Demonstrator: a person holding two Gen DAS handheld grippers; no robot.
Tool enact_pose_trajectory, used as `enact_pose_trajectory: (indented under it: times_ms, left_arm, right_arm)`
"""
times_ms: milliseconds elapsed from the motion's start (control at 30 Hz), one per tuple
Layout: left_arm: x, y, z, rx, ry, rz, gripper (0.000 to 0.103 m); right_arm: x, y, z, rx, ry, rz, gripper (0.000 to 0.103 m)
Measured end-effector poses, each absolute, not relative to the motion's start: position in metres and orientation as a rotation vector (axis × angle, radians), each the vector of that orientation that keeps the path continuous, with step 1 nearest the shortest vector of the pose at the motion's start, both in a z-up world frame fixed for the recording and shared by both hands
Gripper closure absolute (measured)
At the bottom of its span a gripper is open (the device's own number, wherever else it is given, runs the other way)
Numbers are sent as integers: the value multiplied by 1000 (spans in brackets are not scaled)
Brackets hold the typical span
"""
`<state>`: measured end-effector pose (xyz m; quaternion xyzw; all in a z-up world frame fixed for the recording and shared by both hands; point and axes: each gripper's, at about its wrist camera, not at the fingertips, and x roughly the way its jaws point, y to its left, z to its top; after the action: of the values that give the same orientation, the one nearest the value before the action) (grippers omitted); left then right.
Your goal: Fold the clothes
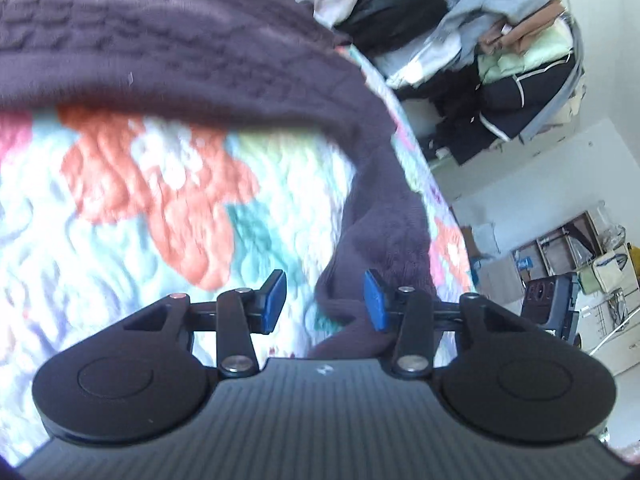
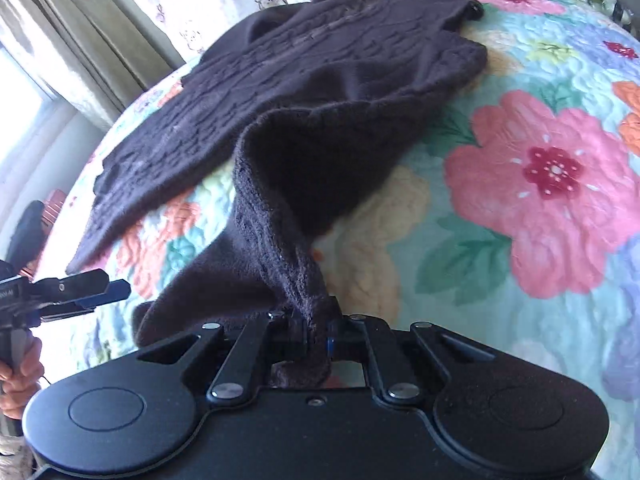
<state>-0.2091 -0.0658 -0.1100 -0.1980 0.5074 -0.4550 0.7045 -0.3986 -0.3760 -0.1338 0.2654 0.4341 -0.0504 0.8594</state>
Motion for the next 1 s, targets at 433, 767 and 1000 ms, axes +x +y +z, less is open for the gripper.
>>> enact_pose_trajectory:
  times_ms: [433,767,1000]
  left_arm:
    - [-233,-122,-145,-352,1264,-1069,51]
    - [-240,-129,-120,-246,1174,-1083,96]
    - [-227,-104,-39,-101,924,-994,96]
  right_arm:
    - [-401,-365,-145,633,903,-55,91]
    - [-405,-346,-115,632,816,-1,91]
    - [-412,-339,-76,725,619,162,91]
